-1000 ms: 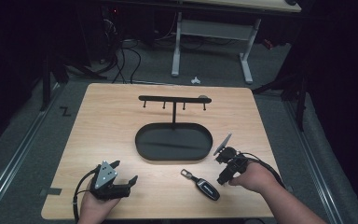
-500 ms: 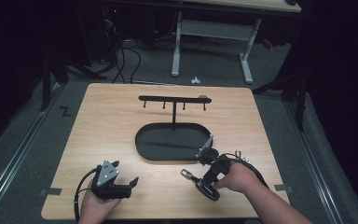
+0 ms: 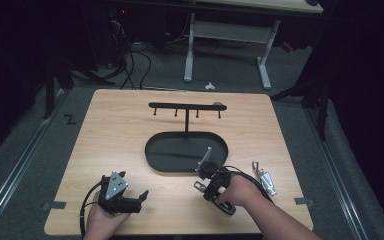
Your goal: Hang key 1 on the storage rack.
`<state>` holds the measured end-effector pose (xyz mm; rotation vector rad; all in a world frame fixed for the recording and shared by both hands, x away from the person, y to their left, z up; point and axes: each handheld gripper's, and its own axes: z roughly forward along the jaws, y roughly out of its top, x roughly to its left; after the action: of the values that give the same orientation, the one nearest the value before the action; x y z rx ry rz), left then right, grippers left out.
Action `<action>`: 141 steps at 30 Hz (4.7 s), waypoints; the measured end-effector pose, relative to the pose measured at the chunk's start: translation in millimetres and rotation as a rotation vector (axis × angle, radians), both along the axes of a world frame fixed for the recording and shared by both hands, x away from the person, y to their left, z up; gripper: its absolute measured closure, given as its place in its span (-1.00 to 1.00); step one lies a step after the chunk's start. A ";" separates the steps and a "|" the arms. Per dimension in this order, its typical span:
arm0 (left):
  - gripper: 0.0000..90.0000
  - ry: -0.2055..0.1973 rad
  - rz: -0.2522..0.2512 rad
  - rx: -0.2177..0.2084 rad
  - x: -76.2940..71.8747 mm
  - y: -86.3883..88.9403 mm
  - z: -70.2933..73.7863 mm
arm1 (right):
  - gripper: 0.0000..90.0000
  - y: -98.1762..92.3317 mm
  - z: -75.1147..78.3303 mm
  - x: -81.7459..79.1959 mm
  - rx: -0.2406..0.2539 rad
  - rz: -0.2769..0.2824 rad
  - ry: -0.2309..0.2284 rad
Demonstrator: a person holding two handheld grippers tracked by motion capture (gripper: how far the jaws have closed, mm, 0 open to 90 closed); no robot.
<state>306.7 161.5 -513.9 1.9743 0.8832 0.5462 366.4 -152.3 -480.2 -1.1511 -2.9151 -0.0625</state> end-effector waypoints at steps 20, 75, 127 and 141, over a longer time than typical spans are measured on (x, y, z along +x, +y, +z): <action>-0.98 -0.003 -0.014 0.010 -0.7 -0.8 0.1 | 0.77 9.8 -9.0 7.5 -0.029 0.024 0.021; -0.92 0.008 -0.039 0.022 -1.7 -3.7 -1.1 | 0.79 -33.9 88.2 -8.8 0.062 -0.078 -0.106; -0.91 0.008 -0.051 0.014 -7.0 4.6 -1.6 | 0.79 -8.0 157.2 64.3 0.158 -0.132 -0.232; -0.91 0.011 -0.056 0.014 -7.0 4.9 -1.4 | 0.79 4.0 160.7 89.7 0.173 -0.165 -0.258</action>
<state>299.7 166.4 -515.2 2.0103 0.8299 0.5112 456.0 -148.3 -319.5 -1.4461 -2.9407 -0.4892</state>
